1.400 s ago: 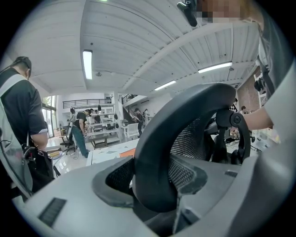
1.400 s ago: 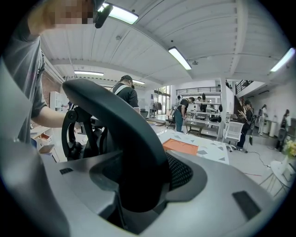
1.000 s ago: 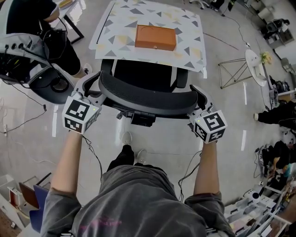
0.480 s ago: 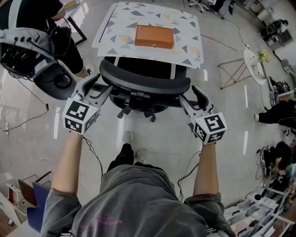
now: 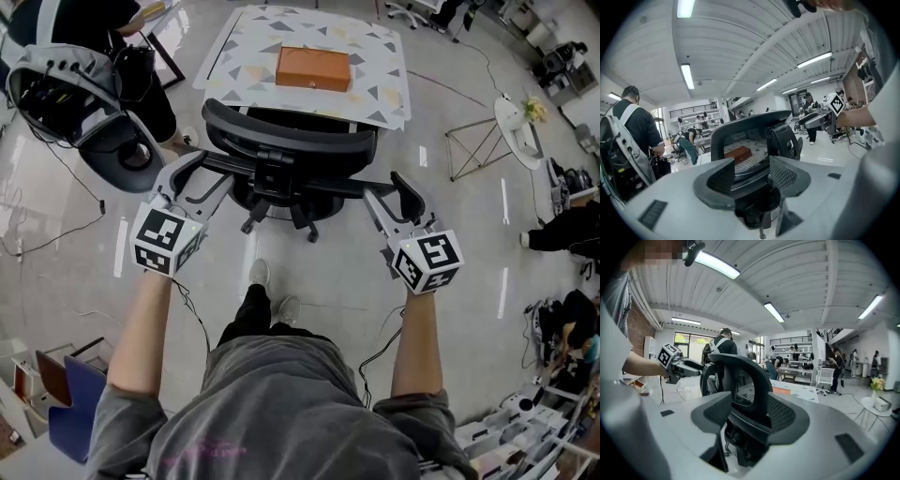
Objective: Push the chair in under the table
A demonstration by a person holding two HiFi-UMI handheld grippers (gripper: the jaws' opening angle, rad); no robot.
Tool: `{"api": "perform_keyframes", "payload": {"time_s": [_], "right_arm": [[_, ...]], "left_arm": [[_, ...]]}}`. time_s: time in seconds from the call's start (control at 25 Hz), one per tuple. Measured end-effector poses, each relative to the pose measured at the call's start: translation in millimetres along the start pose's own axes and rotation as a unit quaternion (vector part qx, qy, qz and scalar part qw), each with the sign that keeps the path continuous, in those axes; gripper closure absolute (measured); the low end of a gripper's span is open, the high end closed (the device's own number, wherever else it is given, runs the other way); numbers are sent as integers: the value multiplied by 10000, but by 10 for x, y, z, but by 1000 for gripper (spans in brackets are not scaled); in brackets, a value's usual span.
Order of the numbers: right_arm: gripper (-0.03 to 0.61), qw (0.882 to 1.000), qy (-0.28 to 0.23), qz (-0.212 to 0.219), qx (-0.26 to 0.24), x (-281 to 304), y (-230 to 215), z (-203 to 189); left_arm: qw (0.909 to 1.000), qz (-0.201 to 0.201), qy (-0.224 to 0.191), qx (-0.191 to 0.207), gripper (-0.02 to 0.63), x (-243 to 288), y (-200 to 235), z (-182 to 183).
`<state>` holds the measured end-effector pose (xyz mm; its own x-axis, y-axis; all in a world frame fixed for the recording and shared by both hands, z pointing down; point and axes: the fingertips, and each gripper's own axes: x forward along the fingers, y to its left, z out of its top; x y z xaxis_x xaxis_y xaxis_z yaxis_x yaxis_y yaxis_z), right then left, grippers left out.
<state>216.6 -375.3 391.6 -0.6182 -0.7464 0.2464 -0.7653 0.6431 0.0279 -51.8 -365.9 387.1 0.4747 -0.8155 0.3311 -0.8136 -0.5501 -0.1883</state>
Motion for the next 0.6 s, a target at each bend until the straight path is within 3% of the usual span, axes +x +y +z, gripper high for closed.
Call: {"api": "perform_keyframes", "payload": {"time_s": [0.6], "right_arm": [[354,9992,-230,-136,301,-248,246,22]], "left_arm": [[9994,-86,-309,-90,417,-241,-217,41]]}}
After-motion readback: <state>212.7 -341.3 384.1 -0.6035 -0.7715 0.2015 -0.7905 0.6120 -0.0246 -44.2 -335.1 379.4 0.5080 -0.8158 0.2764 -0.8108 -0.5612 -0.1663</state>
